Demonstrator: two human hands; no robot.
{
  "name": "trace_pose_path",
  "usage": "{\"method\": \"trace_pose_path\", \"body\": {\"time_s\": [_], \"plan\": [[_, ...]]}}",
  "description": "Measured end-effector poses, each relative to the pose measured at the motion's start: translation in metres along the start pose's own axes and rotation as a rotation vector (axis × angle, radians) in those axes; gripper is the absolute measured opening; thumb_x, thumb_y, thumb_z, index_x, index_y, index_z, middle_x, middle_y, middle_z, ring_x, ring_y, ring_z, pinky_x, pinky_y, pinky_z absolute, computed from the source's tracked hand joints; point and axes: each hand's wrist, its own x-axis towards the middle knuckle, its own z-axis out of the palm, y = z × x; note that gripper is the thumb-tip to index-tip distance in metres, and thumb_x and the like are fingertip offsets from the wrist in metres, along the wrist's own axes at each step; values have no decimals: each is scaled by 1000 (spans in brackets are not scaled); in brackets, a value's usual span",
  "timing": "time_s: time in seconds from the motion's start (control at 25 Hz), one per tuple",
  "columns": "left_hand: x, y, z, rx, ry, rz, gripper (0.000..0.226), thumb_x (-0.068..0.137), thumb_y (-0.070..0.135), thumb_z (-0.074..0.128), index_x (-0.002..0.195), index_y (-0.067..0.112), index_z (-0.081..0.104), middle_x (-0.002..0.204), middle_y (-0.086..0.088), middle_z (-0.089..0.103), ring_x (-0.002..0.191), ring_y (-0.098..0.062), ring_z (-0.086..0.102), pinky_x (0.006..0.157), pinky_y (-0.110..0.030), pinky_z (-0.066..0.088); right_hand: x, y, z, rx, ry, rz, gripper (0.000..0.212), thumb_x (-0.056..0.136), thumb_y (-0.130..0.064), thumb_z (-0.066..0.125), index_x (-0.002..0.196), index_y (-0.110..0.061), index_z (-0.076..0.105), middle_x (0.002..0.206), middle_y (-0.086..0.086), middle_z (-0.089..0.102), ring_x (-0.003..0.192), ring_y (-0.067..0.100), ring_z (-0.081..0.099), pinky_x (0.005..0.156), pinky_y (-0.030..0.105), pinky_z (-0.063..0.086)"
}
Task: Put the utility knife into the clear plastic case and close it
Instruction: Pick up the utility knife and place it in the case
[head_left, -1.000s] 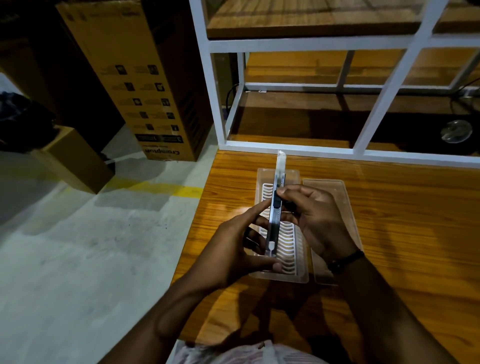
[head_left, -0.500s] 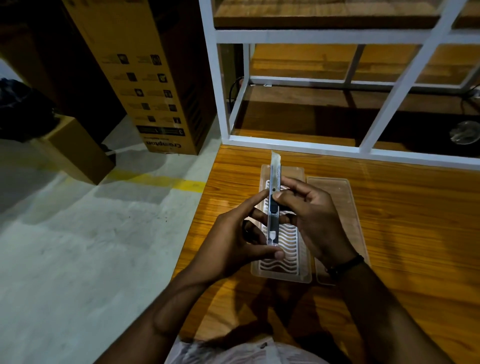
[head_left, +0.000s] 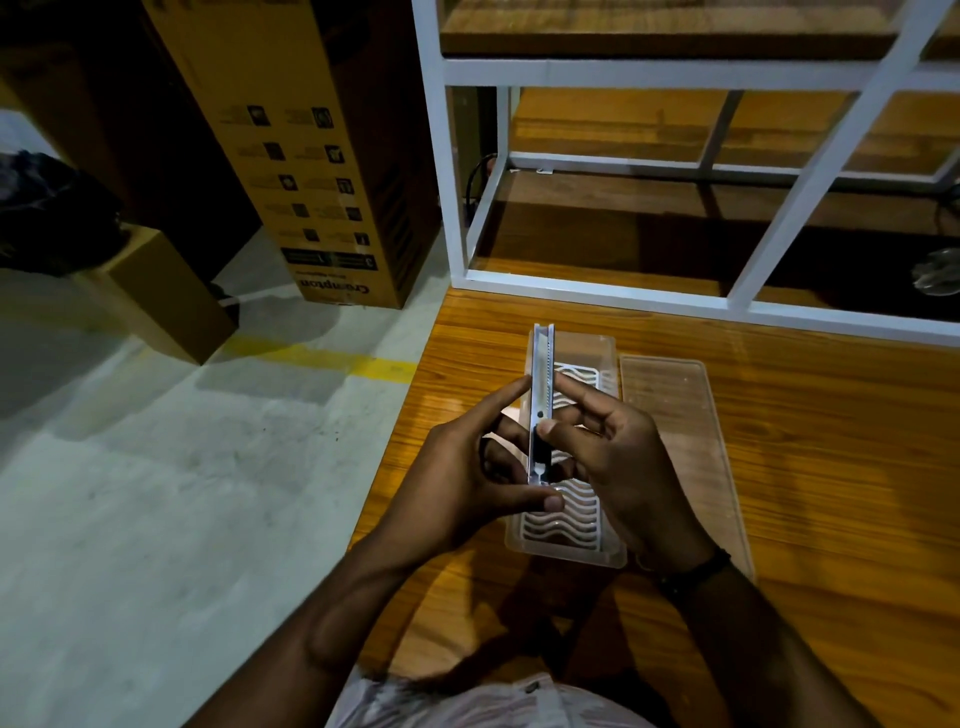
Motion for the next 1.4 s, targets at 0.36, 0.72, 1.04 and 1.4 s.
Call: {"method": "trace_pose_path", "body": {"time_s": [0.36, 0.72, 1.04, 1.4], "plan": [[5, -1, 7, 60, -60, -12, 106, 66, 24, 94, 149, 55, 35, 104, 15, 69, 84, -8, 71, 73, -29, 64, -9, 1, -9, -66, 84, -45, 57, 89, -4, 71, 143, -18, 57, 85, 8, 72, 87, 26, 77, 74, 42, 64], [15, -20, 6, 364, 13, -111, 70, 85, 29, 80, 148, 31, 50, 135, 4, 58, 93, -3, 64, 81, -30, 62, 12, 29, -2, -743, 187, -185, 63, 83, -2, 68, 144, -8, 54, 94, 16, 73, 89, 31, 68, 83, 40, 57], [16, -29, 12, 354, -19, -169, 75, 83, 13, 78, 150, 28, 49, 127, 5, 67, 81, -9, 70, 76, -31, 61, 31, 41, 15, -929, 103, 43, 36, 84, 2, 52, 118, -4, 63, 114, 21, 66, 107, 40, 63, 88, 44, 56], [15, -32, 10, 330, -48, -167, 74, 83, 14, 79, 149, 32, 49, 110, 12, 67, 69, 1, 67, 62, -11, 51, 39, 34, 27, -1070, 80, 245, 38, 90, -2, 58, 128, -1, 57, 134, 23, 54, 122, 43, 59, 98, 43, 51]]}}
